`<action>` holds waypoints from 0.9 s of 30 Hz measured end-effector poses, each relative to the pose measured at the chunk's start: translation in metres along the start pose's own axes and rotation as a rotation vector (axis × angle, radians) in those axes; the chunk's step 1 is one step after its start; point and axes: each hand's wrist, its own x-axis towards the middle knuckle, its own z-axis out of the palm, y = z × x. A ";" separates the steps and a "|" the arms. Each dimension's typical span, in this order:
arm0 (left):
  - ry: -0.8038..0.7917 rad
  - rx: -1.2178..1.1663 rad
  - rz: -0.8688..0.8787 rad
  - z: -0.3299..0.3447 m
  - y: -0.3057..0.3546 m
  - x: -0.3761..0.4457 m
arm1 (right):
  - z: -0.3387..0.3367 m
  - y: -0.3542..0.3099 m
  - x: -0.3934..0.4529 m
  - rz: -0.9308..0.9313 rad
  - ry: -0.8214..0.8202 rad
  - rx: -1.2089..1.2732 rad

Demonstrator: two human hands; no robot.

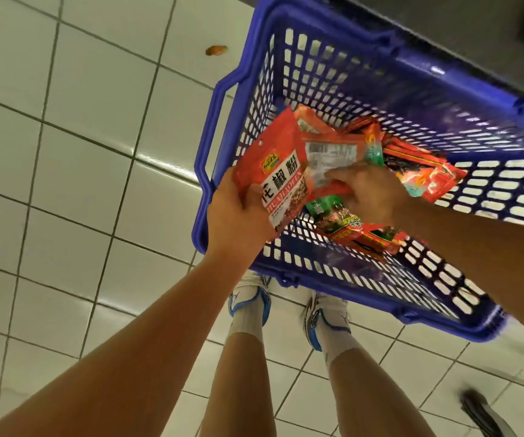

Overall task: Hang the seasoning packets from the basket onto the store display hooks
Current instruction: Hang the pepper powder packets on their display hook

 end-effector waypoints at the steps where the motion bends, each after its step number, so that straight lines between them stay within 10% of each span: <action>1: -0.002 -0.026 -0.026 -0.002 0.006 -0.003 | -0.012 0.000 -0.010 0.065 0.020 0.126; 19: -0.054 -0.457 0.059 -0.101 0.220 -0.155 | -0.250 -0.078 -0.192 0.464 0.457 0.975; 27: -0.121 -0.426 0.191 -0.161 0.336 -0.270 | -0.415 -0.182 -0.310 0.278 0.670 1.298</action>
